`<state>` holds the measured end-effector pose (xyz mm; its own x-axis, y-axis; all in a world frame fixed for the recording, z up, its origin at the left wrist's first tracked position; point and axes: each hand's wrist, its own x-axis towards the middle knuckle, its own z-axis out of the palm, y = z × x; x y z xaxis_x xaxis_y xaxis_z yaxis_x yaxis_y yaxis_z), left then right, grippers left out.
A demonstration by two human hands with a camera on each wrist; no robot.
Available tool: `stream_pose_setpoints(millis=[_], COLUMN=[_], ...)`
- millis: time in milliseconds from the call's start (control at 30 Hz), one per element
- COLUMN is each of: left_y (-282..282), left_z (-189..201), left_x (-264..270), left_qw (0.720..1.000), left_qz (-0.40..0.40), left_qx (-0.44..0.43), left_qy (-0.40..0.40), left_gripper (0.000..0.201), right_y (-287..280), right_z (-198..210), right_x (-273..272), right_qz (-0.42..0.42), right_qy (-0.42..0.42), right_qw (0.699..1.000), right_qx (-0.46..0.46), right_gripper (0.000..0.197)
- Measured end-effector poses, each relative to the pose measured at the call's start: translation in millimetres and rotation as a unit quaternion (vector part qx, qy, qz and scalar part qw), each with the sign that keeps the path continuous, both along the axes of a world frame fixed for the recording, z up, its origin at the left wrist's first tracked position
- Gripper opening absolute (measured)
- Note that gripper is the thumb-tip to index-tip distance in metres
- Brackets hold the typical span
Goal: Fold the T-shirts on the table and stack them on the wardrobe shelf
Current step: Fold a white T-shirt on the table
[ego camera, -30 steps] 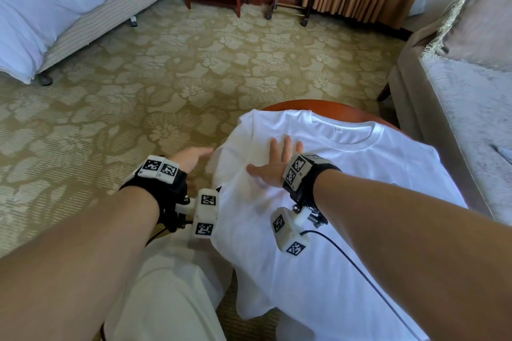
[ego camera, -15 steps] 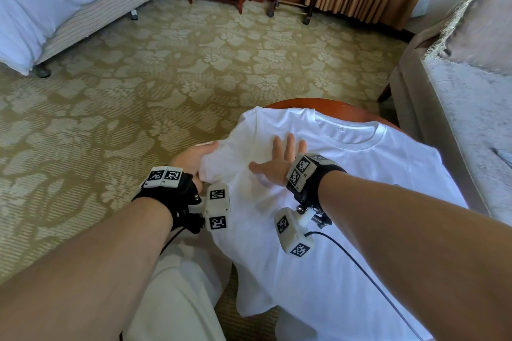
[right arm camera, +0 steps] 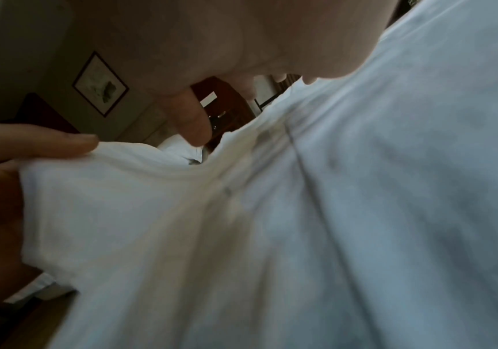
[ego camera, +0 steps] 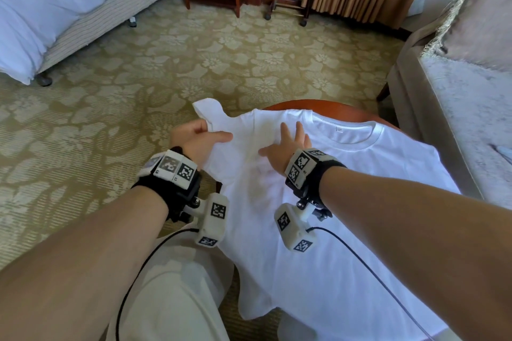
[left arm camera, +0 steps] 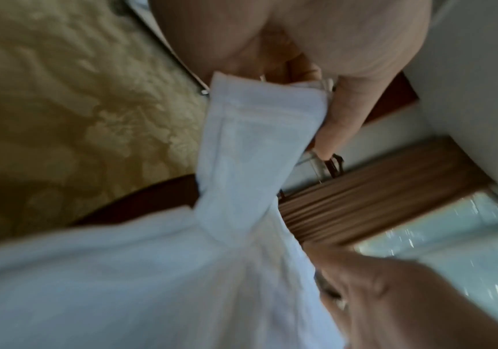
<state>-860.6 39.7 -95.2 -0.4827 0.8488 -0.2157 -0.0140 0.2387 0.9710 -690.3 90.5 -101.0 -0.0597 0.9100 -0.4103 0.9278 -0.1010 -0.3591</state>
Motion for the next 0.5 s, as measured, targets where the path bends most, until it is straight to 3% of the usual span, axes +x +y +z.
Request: stream_pose_setpoints(millis=[100, 267, 333, 400, 467, 500], left_y=[2.6, 2.2, -1.0, -4.0, -7.5, -9.1], left_z=[3.7, 12.2, 15.6, 13.5, 8.6, 5.5], left_x=[15.3, 38.5, 50.1, 59.8, 65.9, 67.3], left_qw=[0.987, 0.934, 0.894, 0.858, 0.841, 0.843], left_qz=[-0.065, -0.155, -0.211, -0.281, -0.343, -0.358], left_qx=[0.059, 0.092, 0.112, 0.085, 0.027, 0.001], left_qy=[0.135, 0.31, 0.379, 0.422, 0.418, 0.402], left_gripper=[0.061, 0.053, 0.052, 0.038, 0.023, 0.018], right_y=[1.2, 4.7, 2.1, 1.2, -3.0, -3.7], right_z=[18.5, 36.3, 41.8, 40.8, 41.5, 37.6], right_x=[4.9, 11.7, 12.1, 12.1, 14.0, 17.7], right_qz=[-0.017, -0.103, -0.147, -0.205, -0.206, -0.169], right_qy=[0.045, 0.2, 0.329, 0.391, 0.379, 0.336], right_qw=[0.999, 0.974, 0.929, 0.886, 0.89, 0.918], right_qx=[0.001, -0.025, -0.088, -0.145, -0.146, -0.128], right_gripper=[0.066, 0.051, 0.063, 0.086, 0.106, 0.1])
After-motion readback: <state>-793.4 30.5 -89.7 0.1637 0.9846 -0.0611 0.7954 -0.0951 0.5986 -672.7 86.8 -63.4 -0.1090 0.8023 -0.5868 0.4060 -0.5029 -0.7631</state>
